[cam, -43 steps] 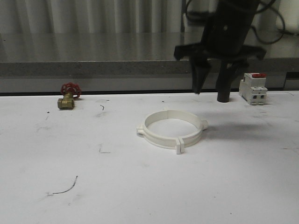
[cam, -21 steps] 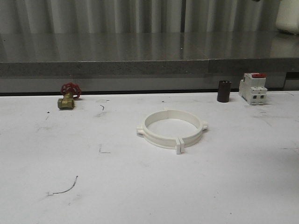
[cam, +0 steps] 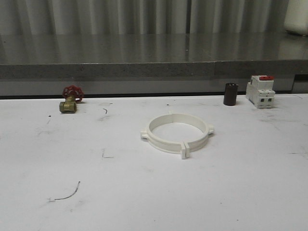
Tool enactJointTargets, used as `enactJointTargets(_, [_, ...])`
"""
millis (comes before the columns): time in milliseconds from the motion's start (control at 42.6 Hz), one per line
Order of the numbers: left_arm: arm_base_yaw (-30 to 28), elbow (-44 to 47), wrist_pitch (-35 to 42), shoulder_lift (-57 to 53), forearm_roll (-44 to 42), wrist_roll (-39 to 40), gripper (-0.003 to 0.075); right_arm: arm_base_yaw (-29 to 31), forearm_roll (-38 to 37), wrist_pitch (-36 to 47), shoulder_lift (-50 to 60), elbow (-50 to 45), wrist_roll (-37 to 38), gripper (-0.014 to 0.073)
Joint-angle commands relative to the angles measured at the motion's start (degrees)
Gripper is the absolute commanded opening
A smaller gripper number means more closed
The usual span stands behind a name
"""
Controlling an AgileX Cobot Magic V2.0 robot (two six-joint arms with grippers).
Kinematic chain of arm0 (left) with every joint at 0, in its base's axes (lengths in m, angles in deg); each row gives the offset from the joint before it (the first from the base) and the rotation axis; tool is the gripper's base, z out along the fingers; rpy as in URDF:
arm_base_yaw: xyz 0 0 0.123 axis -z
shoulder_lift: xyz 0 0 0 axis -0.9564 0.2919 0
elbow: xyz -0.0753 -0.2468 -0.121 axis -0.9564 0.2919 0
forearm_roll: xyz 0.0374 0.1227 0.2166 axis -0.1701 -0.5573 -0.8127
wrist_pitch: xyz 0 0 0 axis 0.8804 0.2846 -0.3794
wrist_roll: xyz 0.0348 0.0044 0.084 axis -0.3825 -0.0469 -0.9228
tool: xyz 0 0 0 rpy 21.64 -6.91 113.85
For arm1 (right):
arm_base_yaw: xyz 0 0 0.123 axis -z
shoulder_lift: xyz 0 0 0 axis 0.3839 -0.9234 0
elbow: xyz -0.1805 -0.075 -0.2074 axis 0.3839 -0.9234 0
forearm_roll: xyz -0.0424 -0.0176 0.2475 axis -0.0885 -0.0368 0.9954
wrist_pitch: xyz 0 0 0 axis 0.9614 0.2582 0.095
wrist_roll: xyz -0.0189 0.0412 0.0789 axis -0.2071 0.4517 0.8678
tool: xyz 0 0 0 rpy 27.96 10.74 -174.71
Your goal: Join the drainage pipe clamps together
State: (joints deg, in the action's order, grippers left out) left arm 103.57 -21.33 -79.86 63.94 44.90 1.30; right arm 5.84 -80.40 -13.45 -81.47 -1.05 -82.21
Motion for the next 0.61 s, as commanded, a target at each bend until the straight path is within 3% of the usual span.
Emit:
enactJointTargets(0, [-0.1,-1.4,3.6,0.2,0.9,0.1,0.0336,0.3,-0.5,5.1,4.9,-1.9,-0.5,0.0435])
enactJointTargets(188, [-0.1,-1.4,3.6,0.2,0.9,0.1,0.0336,0.3,0.7,5.1,8.9,-4.3,-0.5,0.0422])
enactJointTargets(235, [-0.1,-1.4,3.6,0.2,0.9,0.1,0.0336,0.3,1.8,5.1,8.8,-4.3,-0.5,0.0374])
enactJointTargets(423, [-0.1,-1.4,3.6,0.2,0.9,0.1,0.0336,0.3,3.5,5.3,8.8,-4.7,-0.5,-0.0030])
enactJointTargets(470, [-0.1,-1.4,3.6,0.2,0.9,0.1,0.0336,0.3,3.4,5.2,8.8,-4.7,-0.5,-0.0071])
enactJointTargets(587, [-0.1,-1.4,3.6,0.2,0.9,0.1,0.0336,0.3,3.4,5.2,8.8,-4.7,-0.5,-0.0069])
